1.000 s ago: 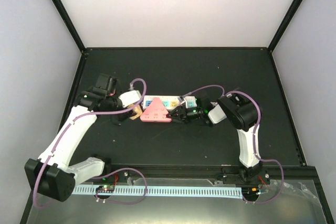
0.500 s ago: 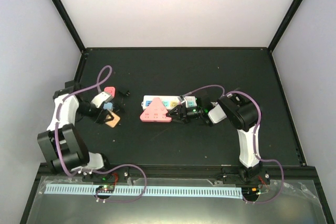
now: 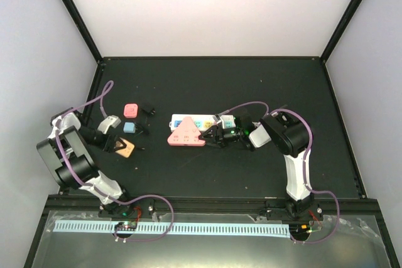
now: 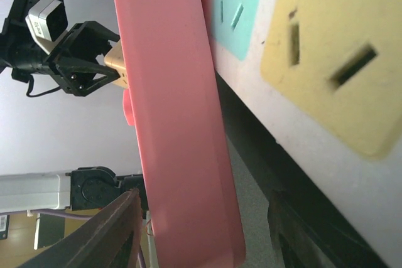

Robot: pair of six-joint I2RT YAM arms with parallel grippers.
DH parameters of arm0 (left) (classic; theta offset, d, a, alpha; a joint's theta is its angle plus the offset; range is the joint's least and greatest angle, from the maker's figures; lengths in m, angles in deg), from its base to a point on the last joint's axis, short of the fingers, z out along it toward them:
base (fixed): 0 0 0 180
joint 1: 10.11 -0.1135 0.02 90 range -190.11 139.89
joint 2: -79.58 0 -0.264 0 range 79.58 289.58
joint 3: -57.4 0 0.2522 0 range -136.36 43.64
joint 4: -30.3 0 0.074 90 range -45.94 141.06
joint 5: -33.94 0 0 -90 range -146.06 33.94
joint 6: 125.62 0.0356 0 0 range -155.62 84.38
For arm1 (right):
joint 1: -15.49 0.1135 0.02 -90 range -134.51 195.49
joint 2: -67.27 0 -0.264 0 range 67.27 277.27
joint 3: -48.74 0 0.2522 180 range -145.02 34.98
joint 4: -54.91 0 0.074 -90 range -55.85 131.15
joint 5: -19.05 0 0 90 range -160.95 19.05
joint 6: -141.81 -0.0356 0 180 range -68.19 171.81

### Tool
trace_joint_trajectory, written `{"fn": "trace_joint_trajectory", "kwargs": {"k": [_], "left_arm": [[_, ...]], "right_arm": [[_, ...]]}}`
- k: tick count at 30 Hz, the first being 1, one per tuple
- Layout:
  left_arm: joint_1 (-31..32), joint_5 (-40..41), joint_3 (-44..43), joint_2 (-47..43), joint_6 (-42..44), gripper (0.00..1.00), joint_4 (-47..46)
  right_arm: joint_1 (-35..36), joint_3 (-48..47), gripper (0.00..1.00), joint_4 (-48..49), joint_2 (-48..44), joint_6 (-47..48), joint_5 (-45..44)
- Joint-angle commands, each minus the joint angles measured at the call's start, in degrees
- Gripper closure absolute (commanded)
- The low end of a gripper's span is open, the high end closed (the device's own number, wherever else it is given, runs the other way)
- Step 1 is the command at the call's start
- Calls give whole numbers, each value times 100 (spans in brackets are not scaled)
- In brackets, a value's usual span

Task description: Pull the plug off the socket

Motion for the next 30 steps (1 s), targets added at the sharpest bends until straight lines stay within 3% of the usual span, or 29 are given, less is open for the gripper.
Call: {"fn": "trace_joint_trajectory", "kwargs": {"k": [1, 8, 23, 30], "left_arm": [[0, -727, -25, 233, 108, 77, -175], [169, -966, 47, 782, -267, 73, -660], [240, -783, 178, 1062, -946, 45, -1430], [237, -659, 115, 871, -1132, 24, -1508]], "right_arm": [[-134, 106, 42, -835, 342, 103, -654], [-137, 117, 42, -822, 342, 98, -641], [-134, 108, 42, -834, 361, 139, -649], [-130, 117, 40, -851, 295, 152, -662]]}}
